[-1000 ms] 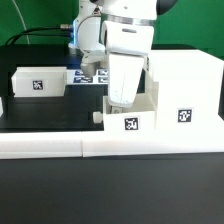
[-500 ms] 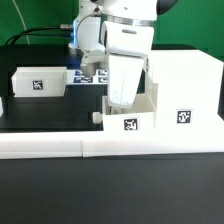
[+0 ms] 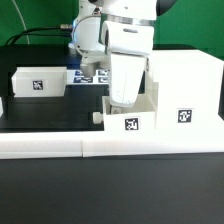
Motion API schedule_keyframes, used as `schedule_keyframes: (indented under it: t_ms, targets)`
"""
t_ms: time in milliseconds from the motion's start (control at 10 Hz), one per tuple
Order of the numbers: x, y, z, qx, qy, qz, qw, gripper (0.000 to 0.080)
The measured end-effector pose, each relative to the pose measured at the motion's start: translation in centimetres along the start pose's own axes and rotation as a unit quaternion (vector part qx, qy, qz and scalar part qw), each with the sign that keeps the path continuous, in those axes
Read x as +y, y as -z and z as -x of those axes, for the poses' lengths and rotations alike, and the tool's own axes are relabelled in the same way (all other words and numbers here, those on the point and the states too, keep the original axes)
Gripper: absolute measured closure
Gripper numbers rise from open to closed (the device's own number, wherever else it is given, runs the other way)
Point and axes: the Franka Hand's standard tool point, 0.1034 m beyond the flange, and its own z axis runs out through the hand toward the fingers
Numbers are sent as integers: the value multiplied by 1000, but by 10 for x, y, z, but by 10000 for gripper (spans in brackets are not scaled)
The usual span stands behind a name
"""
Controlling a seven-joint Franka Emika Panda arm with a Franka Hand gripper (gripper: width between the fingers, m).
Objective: Assemble drawer
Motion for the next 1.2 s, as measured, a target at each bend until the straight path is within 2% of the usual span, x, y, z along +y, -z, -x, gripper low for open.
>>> schedule_keyframes:
  t_ms: [300, 400, 600, 700, 800, 900, 1200]
  targets:
    - [0, 0, 0, 0, 0, 0, 1000, 757]
    - [0, 1, 0, 0, -1, -1, 1000, 665]
    - [3, 8, 0, -2, -4, -3, 1000, 389]
    - [4, 11, 0, -3, -5, -3, 1000, 389]
    - [5, 15, 1, -4, -5, -4, 1000, 213]
    - [6, 19, 2, -5, -6, -4, 1000, 169]
    - [7, 33, 9, -5, -11, 2, 1000, 151]
